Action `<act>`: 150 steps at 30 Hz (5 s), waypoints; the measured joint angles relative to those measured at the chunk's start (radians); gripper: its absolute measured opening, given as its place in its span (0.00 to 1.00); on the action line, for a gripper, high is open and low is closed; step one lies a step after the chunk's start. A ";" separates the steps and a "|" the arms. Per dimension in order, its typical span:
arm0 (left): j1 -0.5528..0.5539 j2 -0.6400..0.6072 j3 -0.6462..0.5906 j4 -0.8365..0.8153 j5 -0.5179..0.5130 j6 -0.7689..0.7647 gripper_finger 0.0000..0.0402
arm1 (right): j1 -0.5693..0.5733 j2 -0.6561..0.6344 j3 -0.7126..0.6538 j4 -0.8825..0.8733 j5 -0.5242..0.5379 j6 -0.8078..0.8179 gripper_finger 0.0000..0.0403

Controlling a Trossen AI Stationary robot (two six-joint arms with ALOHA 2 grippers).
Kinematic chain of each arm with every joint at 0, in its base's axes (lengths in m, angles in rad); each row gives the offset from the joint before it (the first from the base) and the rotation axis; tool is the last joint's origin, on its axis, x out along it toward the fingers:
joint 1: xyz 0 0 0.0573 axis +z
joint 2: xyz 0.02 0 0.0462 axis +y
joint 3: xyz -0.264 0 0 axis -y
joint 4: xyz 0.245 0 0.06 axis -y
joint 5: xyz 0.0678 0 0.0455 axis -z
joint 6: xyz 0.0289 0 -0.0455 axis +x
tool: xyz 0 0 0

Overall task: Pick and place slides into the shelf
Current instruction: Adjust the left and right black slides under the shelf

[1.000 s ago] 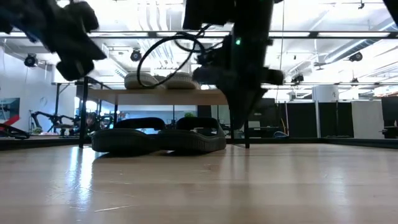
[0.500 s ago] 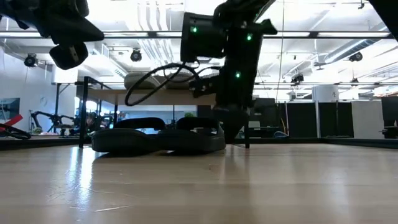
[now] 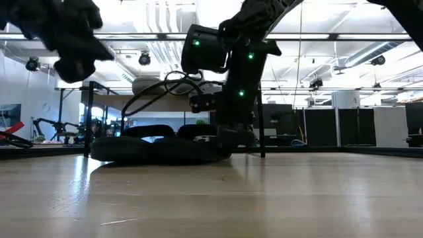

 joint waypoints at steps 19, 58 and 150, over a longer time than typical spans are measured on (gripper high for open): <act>-0.002 0.074 -0.003 -0.110 0.005 -0.123 0.00 | -0.047 0.002 -0.001 0.076 0.107 -0.204 0.03; -0.267 0.838 0.275 -0.105 -0.243 -0.205 0.00 | 0.224 -0.128 -0.001 -0.060 -0.208 1.270 0.03; -0.656 0.467 0.128 0.415 -0.450 -0.282 0.00 | 0.197 -0.079 -0.177 0.678 -0.224 1.215 0.03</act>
